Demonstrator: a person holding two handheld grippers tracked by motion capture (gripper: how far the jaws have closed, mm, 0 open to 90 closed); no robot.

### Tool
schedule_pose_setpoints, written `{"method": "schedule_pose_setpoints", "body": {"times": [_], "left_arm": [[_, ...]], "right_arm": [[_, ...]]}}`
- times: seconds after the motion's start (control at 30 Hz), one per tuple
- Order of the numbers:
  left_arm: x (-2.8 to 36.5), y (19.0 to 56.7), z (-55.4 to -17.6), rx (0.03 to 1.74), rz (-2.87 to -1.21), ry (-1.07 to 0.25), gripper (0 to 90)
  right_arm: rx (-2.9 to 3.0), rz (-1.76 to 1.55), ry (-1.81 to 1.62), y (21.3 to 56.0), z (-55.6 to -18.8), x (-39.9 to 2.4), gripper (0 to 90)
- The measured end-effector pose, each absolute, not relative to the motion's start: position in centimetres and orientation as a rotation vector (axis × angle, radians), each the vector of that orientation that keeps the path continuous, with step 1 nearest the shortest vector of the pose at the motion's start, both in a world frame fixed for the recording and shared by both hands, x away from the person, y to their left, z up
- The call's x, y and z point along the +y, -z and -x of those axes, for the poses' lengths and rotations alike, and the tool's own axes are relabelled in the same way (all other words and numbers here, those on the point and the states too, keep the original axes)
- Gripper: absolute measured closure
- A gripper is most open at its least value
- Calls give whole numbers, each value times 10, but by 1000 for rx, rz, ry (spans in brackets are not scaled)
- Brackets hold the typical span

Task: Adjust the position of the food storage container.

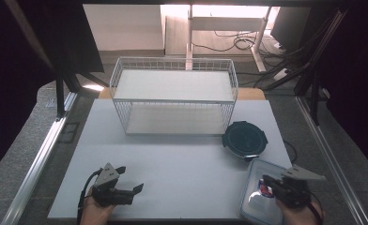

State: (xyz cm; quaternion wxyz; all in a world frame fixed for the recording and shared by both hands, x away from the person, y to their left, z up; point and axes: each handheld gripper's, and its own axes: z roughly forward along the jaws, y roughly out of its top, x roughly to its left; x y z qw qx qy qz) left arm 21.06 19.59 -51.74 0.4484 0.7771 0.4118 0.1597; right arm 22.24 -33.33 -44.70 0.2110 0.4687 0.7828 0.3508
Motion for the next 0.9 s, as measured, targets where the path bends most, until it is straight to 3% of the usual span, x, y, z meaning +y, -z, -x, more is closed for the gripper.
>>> {"method": "schedule_pose_setpoints", "body": {"times": [0.37, 0.7, 0.9], "left_arm": [[196, 519, -212, 1035, -1921, -384, 78], [194, 520, -213, 1039, -1926, -373, 78], [193, 521, -213, 1040, -1930, -367, 78]], "right_arm": [[2104, -1463, -799, 458, -193, -386, 888], [2243, -1491, -914, 462, -182, -379, 891], [2407, -1359, -933, 461, -176, -352, 891]]}}
